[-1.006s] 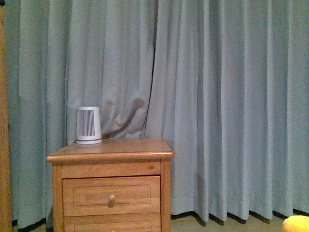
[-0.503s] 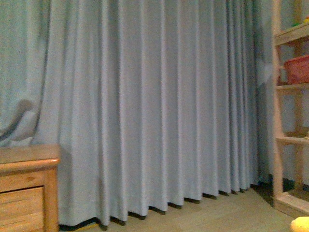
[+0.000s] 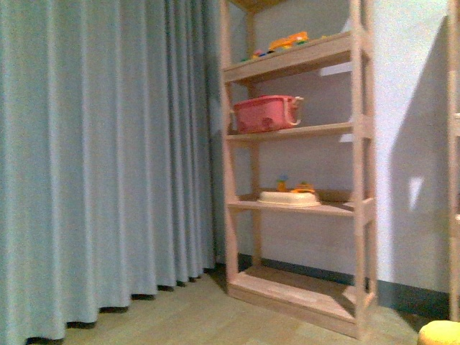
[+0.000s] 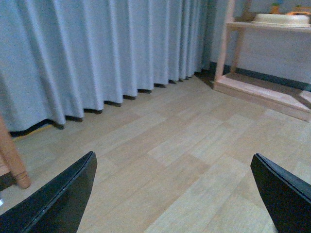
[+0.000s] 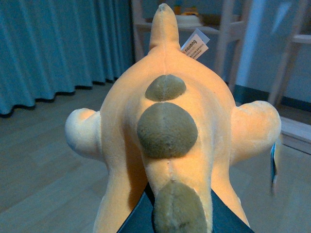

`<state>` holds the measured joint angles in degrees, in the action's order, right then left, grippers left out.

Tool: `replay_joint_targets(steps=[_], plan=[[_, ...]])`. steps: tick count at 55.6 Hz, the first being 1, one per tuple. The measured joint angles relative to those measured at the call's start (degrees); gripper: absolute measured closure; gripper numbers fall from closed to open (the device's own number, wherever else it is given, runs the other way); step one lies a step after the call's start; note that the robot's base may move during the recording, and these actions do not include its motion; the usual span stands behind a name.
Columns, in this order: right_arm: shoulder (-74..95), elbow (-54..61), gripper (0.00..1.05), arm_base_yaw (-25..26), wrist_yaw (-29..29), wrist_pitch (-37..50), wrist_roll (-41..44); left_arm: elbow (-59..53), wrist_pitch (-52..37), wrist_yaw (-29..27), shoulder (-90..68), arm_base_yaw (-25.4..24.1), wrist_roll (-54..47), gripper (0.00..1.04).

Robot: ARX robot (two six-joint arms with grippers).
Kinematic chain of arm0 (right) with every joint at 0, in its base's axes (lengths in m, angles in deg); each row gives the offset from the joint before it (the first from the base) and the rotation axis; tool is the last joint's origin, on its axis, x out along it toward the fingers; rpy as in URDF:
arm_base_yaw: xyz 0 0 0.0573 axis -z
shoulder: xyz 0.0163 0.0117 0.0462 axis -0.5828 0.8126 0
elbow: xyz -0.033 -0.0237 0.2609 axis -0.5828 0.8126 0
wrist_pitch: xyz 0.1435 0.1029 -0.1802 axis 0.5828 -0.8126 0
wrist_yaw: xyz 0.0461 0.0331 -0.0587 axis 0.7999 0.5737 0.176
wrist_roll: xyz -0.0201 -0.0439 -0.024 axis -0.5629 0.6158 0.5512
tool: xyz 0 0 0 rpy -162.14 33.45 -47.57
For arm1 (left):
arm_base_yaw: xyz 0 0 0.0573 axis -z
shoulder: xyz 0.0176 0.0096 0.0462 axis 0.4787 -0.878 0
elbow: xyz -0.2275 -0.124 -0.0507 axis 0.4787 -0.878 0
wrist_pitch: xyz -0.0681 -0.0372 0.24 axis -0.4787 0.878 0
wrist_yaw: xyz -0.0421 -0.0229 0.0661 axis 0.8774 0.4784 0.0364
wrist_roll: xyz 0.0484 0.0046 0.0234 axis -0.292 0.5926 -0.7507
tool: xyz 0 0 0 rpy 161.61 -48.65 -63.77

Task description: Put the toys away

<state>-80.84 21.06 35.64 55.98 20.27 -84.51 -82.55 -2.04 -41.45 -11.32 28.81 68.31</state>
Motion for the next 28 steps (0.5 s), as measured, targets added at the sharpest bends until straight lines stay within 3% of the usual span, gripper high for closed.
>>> replay_joint_targets(steps=[28], plan=[[0.0,0.0,0.98,0.0,-0.2,0.0,0.0,0.0,0.0,0.0,0.0,0.0,0.0,0.06]])
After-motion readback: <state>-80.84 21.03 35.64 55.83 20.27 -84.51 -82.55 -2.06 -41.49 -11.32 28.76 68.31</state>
